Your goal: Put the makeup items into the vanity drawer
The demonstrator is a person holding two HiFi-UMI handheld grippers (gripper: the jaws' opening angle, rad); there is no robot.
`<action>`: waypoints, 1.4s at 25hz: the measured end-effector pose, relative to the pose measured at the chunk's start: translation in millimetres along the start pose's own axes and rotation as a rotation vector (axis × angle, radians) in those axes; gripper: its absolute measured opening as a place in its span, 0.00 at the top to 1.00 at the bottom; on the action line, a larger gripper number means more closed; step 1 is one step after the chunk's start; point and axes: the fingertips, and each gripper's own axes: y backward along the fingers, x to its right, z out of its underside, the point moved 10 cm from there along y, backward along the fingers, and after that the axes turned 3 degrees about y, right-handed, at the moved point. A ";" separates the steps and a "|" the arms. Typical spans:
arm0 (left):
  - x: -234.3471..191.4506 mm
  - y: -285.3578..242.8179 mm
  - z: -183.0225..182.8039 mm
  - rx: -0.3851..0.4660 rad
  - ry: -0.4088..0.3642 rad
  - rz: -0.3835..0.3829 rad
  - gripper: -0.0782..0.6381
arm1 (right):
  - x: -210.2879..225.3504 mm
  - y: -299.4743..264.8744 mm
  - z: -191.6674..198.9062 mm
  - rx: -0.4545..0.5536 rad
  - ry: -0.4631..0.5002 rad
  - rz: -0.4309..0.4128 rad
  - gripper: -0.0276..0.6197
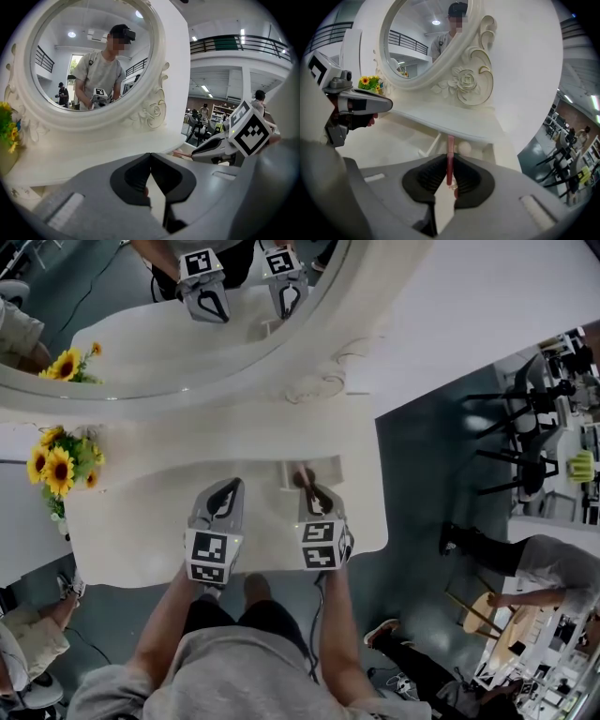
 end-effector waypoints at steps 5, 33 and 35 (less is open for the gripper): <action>-2.1 0.9 -0.1 -0.004 0.002 -0.013 0.88 | 1.6 -5.8 -5.6 -0.006 0.012 0.000 0.88; -12.9 27.9 -16.2 0.064 -0.039 0.023 0.88 | -11.3 30.7 -23.6 0.198 -0.113 0.103 0.69; -13.6 44.8 -25.3 0.086 -0.052 0.026 0.88 | -19.6 50.6 -31.2 0.241 -0.130 0.123 0.69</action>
